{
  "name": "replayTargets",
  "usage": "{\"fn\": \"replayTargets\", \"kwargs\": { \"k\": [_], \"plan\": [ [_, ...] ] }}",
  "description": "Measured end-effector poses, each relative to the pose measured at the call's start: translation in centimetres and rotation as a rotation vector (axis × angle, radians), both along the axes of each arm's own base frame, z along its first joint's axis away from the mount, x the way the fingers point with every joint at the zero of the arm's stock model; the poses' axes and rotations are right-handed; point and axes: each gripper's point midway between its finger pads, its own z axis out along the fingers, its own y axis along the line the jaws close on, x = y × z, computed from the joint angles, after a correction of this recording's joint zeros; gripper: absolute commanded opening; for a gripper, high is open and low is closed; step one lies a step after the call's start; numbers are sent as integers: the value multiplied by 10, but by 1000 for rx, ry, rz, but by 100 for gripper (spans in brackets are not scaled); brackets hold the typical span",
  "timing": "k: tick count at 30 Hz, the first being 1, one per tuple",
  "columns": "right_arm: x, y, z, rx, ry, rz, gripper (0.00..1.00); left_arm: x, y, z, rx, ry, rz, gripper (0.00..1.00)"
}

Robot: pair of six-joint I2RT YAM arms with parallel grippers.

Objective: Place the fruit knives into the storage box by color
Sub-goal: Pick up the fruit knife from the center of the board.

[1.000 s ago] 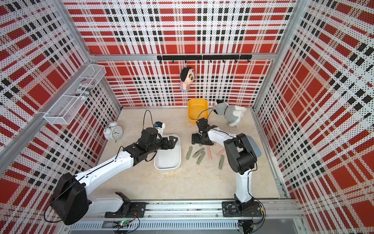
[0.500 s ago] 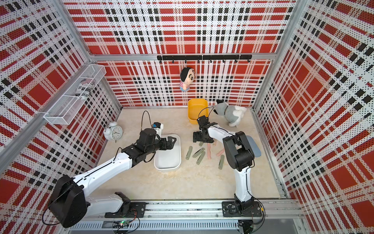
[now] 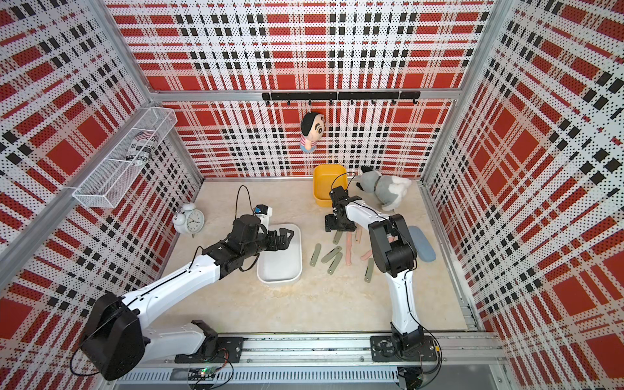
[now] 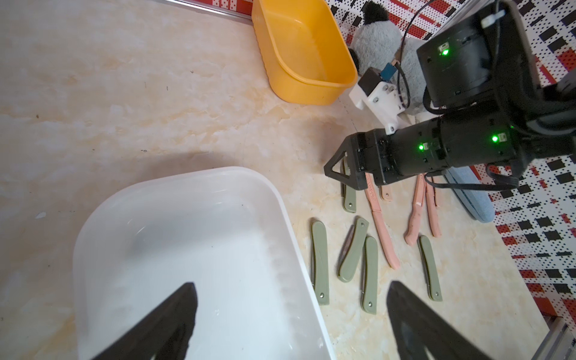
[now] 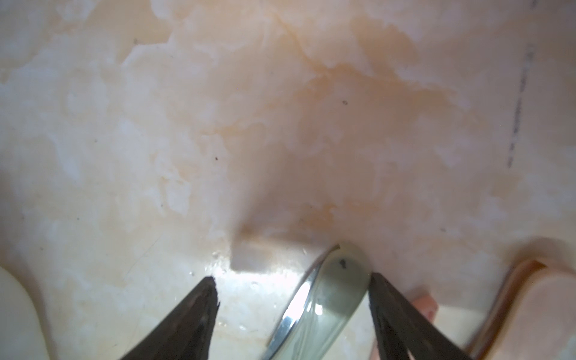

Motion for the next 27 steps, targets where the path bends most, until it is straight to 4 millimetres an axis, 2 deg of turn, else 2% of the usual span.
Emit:
{"fn": "replayTargets", "kwargs": {
  "k": [6, 12, 17, 22, 27],
  "plan": [
    [-4, 6, 0, 6, 7, 26, 77, 0, 0, 0, 0, 0, 1, 96],
    [-6, 22, -1, -22, 16, 79, 71, 1, 2, 0, 1, 0, 6, 96],
    [-5, 25, -3, -62, 23, 112, 67, 1, 3, 0, 3, -1, 6, 96],
    [-7, 18, -5, -115, 29, 126, 74, 2, 3, -1, 8, -4, 6, 96],
    [-13, 12, -7, -135, 29, 138, 75, 2, 3, -1, 7, -3, 6, 96]
  ]
}}
